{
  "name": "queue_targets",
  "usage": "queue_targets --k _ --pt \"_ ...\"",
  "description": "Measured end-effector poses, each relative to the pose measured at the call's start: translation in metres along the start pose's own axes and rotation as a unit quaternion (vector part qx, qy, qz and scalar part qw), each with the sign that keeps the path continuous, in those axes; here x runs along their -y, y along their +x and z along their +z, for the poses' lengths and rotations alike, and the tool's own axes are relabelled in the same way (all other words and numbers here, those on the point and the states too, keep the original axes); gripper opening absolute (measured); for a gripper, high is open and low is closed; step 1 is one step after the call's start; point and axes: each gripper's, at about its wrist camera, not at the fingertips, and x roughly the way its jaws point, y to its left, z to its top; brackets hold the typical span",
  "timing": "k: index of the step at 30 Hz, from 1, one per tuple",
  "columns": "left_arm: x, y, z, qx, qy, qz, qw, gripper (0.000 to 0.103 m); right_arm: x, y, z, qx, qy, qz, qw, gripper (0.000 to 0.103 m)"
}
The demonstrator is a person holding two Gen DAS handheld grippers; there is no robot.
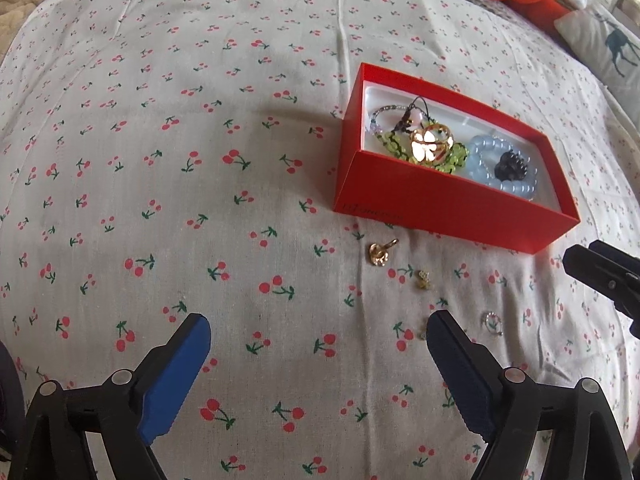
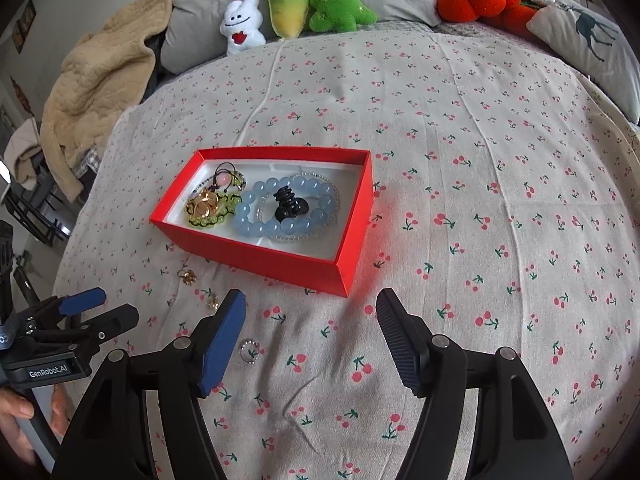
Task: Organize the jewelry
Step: 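Grasp the silver ring with the right tool while the left moves toward the gold earring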
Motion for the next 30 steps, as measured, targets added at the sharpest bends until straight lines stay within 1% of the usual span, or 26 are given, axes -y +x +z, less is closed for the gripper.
queue_targets --k 3,9,16,21,23,30 --pt "-0.001 0.004 -0.005 -0.012 0.005 0.012 0.9998 0.091 -0.004 0.005 -0.009 -0.019 -0.009 -0.006 1.000 0.071" --pt "-0.003 0.014 -0.015 -0.030 0.025 0.029 0.9988 0.091 -0.017 0.016 -0.030 -0.045 -0.048 -0.006 0.998 0.071" --pt "-0.002 0.021 -0.022 -0.045 0.042 0.035 0.9975 0.091 -0.030 0.028 -0.049 -0.068 -0.082 0.000 0.994 0.071" --pt "0.000 0.026 -0.025 -0.057 0.053 0.049 0.9957 0.091 -0.039 0.035 -0.058 -0.058 -0.122 -0.019 0.991 0.071" --pt "0.000 0.026 -0.024 -0.058 0.052 0.048 0.9958 0.091 -0.043 0.037 -0.060 -0.050 -0.137 -0.025 0.989 0.071" --pt "-0.007 0.026 -0.020 -0.061 0.033 0.039 0.9968 0.091 -0.047 0.045 -0.052 -0.040 -0.142 -0.021 0.989 0.071"
